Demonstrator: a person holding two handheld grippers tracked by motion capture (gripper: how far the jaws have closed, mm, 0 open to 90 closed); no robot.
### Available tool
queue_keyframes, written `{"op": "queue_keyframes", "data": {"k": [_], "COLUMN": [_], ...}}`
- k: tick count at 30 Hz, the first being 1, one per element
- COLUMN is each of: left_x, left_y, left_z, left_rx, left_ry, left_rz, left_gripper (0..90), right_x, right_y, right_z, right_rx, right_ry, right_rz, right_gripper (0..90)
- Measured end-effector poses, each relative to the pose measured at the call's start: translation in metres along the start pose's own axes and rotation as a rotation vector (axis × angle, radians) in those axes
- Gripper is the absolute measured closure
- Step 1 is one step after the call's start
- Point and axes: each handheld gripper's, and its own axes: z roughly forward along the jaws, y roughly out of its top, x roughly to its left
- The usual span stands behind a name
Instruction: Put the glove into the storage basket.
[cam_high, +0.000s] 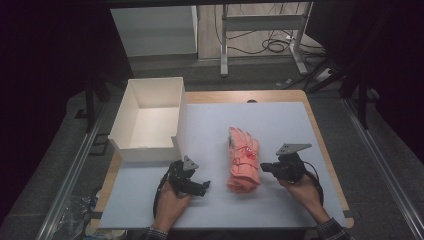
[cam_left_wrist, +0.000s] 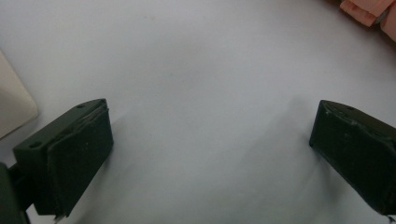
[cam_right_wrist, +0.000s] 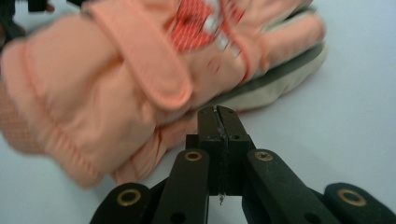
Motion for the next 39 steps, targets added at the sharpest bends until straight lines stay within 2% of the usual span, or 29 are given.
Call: {"op": "queue_keyframes", "data": {"k": [5, 14, 23, 39], "left_x": [0.0, 0.0, 0.0, 0.0], "left_y": [0.0, 0.0, 0.0, 0.0], "left_z": [0.0, 0.0, 0.0, 0.0], "left_rx": [0.0, 0.0, 0.0, 0.0], "left_ry": [0.0, 0.0, 0.0, 0.0], "left_rz": [0.0, 0.0, 0.0, 0.0], "left_gripper": [0.0, 0.0, 0.0, 0.0], "right_x": [0.009, 0.019, 0.03, 0.047], "right_y": [-0.016, -0.035, -0.03, -0.013], "right_z": [0.003, 0.009, 0.024, 0.048], "right_rx": [0.018, 0.049, 0.054, 0.057], "right_ry": [0.013, 0.047, 0.075, 0.094], "right_rz": [-0.016, -0.004, -0.004, -0.048], "right_gripper": [89.0, 89.0, 88.9, 88.8]}}
